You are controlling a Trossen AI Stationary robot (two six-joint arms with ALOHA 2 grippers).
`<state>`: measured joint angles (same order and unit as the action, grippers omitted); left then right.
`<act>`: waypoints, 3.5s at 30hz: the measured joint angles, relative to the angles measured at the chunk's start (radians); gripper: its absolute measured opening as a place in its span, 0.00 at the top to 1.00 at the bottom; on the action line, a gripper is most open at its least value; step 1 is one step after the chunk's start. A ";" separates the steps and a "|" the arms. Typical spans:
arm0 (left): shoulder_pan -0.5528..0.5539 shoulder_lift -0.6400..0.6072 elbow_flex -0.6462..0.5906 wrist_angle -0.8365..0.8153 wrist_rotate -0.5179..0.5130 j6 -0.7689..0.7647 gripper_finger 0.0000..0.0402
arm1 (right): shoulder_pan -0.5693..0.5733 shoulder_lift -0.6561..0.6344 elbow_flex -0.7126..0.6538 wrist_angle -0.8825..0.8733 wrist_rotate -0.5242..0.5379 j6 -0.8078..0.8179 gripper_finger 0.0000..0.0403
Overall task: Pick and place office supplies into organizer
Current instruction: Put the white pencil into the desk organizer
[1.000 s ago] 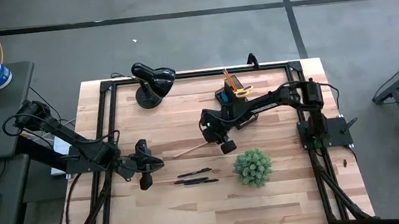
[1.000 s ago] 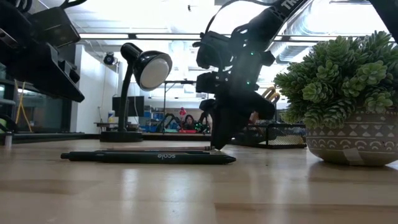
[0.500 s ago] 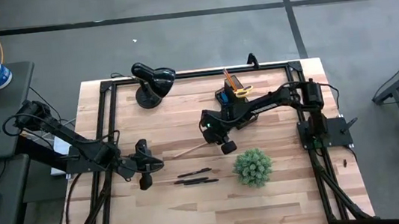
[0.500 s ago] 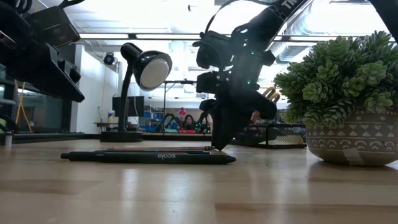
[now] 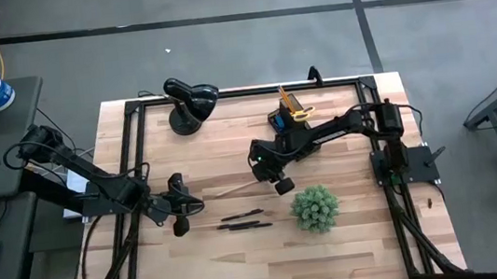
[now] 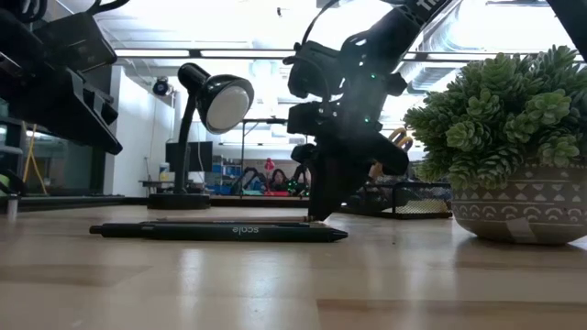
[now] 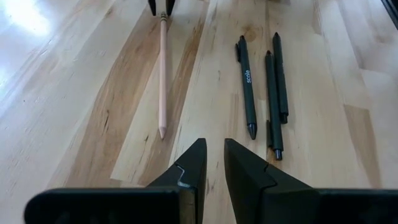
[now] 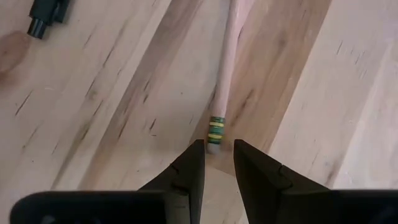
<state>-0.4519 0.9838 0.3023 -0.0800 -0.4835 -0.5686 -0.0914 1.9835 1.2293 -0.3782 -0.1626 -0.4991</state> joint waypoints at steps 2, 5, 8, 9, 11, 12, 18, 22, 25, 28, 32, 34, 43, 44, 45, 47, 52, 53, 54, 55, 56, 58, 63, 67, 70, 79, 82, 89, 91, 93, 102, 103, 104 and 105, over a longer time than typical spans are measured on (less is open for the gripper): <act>0.000 0.000 0.000 0.000 0.000 0.000 0.89 | 0.000 0.002 0.000 0.001 -0.004 -0.002 0.79; 0.000 0.000 0.000 0.000 0.000 0.000 0.89 | 0.000 0.019 0.002 0.010 -0.011 0.000 0.79; 0.000 0.000 0.000 0.000 0.000 0.000 0.89 | 0.005 0.036 0.004 0.012 -0.018 0.001 0.79; 0.000 0.000 0.000 0.001 0.000 0.000 0.89 | 0.006 0.037 0.005 0.012 -0.012 0.001 0.80; 0.000 0.000 0.000 0.001 0.000 -0.001 0.89 | 0.006 0.038 0.005 0.011 -0.010 0.001 0.80; 0.000 0.000 0.000 0.001 0.000 -0.001 0.89 | 0.006 0.039 0.005 0.010 -0.010 0.001 0.82; 0.000 0.000 0.000 0.000 0.000 -0.001 0.89 | 0.007 0.041 0.004 -0.014 -0.003 -0.004 0.97; 0.000 0.000 0.000 0.000 0.000 -0.001 0.89 | 0.008 0.042 0.003 -0.017 0.014 -0.002 0.97; 0.000 0.000 0.000 0.000 0.000 -0.001 0.89 | 0.008 0.043 0.021 -0.031 0.025 -0.003 0.99; 0.000 0.000 0.000 -0.001 0.000 0.000 0.89 | 0.006 0.048 0.057 -0.040 0.031 -0.003 0.99; 0.000 0.000 0.000 -0.001 0.000 0.011 0.89 | -0.006 0.053 0.111 -0.053 0.056 -0.015 1.00; 0.000 0.000 0.000 -0.001 0.000 0.012 0.89 | -0.014 0.053 0.140 -0.064 0.056 -0.022 1.00; 0.000 0.000 0.000 -0.007 0.000 0.014 0.89 | -0.060 0.051 0.194 -0.109 0.003 -0.059 1.00; 0.000 0.000 0.000 -0.007 0.000 0.014 0.89 | -0.066 0.054 0.194 -0.116 -0.003 -0.062 1.00; 0.000 0.000 0.000 -0.007 0.000 0.015 0.89 | -0.070 0.056 0.194 -0.117 0.000 -0.063 0.99; 0.000 0.000 0.000 -0.009 0.000 0.014 0.89 | -0.081 0.061 0.194 -0.112 0.024 -0.075 0.97; 0.000 0.000 0.000 -0.026 -0.007 0.014 0.89 | -0.103 0.075 0.195 -0.102 0.052 -0.104 0.88; 0.000 0.000 0.000 -0.027 -0.007 0.015 0.89 | -0.107 0.076 0.195 -0.104 0.052 -0.104 0.86; 0.000 0.000 0.000 -0.028 -0.007 0.014 0.89 | -0.108 0.080 0.195 -0.102 0.058 -0.104 0.84; 0.000 0.000 0.000 -0.028 -0.007 0.014 0.89 | -0.109 0.083 0.195 -0.092 0.067 -0.107 0.82; 0.000 0.000 0.000 -0.028 -0.007 0.014 0.89 | -0.110 0.085 0.195 -0.086 0.075 -0.114 0.80; 0.000 0.000 0.000 -0.028 -0.007 0.014 0.89 | -0.112 0.092 0.195 -0.074 0.086 -0.127 0.78; 0.000 0.000 0.000 -0.028 -0.007 0.014 0.89 | -0.114 0.107 0.198 -0.080 0.076 -0.130 0.77; 0.000 0.000 0.000 -0.027 -0.007 0.012 0.89 | -0.114 0.108 0.196 -0.088 0.052 -0.123 0.77; 0.000 0.000 0.000 -0.027 -0.007 0.013 0.89 | -0.112 0.107 0.196 -0.088 0.039 -0.121 0.77; 0.000 0.000 0.000 -0.028 -0.007 0.014 0.89 | -0.083 0.113 0.197 -0.070 0.004 -0.104 0.77; 0.000 0.000 0.000 -0.028 -0.007 0.014 0.89 | -0.082 0.127 0.198 -0.062 0.027 -0.104 0.77; 0.000 0.000 0.000 -0.027 -0.005 0.012 0.89 | -0.092 0.141 0.200 -0.057 0.062 -0.101 0.77; 0.000 0.000 0.000 -0.027 -0.005 0.011 0.89 | -0.097 0.141 0.199 -0.060 0.059 -0.101 0.77; 0.000 0.000 0.000 -0.027 -0.005 0.011 0.89 | -0.099 0.142 0.199 -0.062 0.050 -0.101 0.77; 0.000 0.000 0.000 -0.027 -0.006 0.012 0.89 | -0.099 0.155 0.199 -0.077 0.029 -0.084 0.85; 0.000 0.000 0.000 -0.027 -0.006 0.012 0.89 | -0.099 0.158 0.199 -0.077 0.027 -0.084 0.87; 0.000 0.000 0.000 -0.027 -0.006 0.013 0.89 | -0.099 0.159 0.199 -0.079 0.026 -0.084 0.90; 0.000 0.000 0.000 -0.027 -0.006 0.013 0.89 | -0.099 0.159 0.199 -0.079 0.024 -0.083 0.92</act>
<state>-0.4519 0.9839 0.3023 -0.1071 -0.4900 -0.5559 -0.1902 2.1422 1.4284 -0.4568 -0.1386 -0.5819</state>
